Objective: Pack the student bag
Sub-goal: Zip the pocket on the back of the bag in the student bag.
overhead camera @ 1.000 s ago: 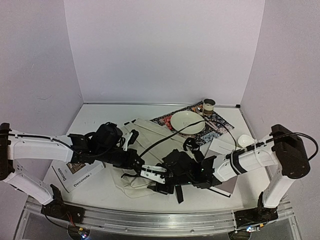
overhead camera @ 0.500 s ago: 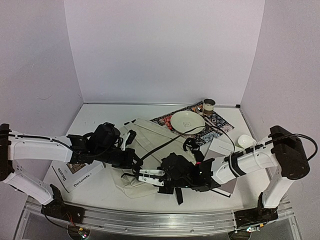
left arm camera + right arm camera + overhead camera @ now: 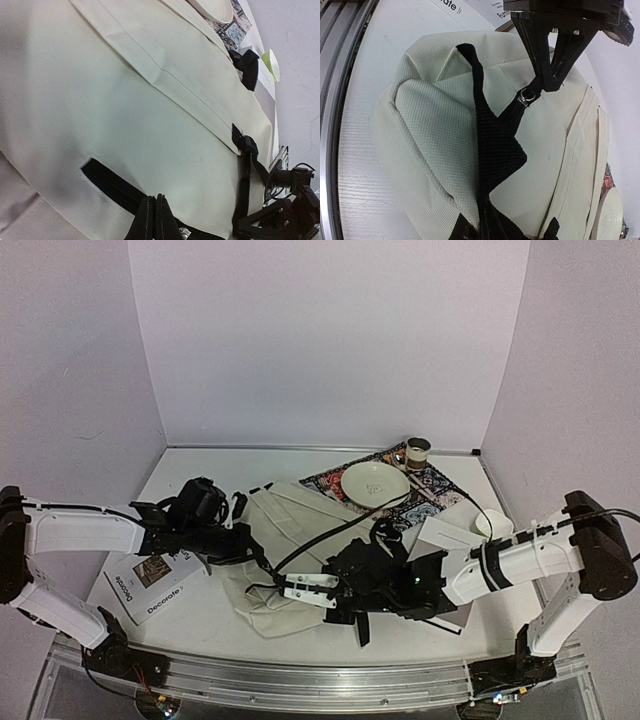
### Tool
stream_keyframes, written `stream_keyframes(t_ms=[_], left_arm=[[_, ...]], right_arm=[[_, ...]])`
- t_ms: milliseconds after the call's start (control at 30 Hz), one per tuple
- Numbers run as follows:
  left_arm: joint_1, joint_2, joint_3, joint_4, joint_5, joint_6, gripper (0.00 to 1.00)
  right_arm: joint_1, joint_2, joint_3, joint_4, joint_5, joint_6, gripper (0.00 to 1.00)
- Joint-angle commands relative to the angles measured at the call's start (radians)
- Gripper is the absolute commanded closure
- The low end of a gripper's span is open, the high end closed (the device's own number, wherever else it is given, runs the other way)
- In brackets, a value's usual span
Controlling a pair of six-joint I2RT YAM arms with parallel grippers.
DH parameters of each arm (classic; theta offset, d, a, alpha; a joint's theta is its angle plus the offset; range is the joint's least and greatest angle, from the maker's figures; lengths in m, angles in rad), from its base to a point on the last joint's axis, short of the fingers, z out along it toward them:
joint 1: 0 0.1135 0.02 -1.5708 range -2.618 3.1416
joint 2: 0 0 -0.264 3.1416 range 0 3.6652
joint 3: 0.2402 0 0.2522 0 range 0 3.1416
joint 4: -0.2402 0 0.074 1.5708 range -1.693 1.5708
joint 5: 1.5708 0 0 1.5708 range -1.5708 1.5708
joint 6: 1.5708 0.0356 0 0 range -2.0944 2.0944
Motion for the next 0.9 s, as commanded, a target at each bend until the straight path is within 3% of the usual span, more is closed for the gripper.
stream_keyframes(t_ms=[0,733,800,867], left_arm=[[0.072,0.018,-0.008,-0.025,-0.063,0.038,1.00],[0.283,0.025,0.086,-0.150,-0.141,0.188,1.00],[0.282,-0.010,0.102,-0.150,-0.091,0.185,0.93],[0.281,-0.059,0.104,-0.150,-0.060,0.173,0.79]], right_arm=[[0.018,-0.076,-0.027,-0.066,-0.030,-0.001,0.99],[0.018,-0.205,-0.061,-0.075,-0.042,0.015,0.99],[0.018,-0.185,-0.048,-0.075,-0.050,0.018,0.98],[0.018,-0.162,-0.029,-0.075,-0.055,0.030,0.97]])
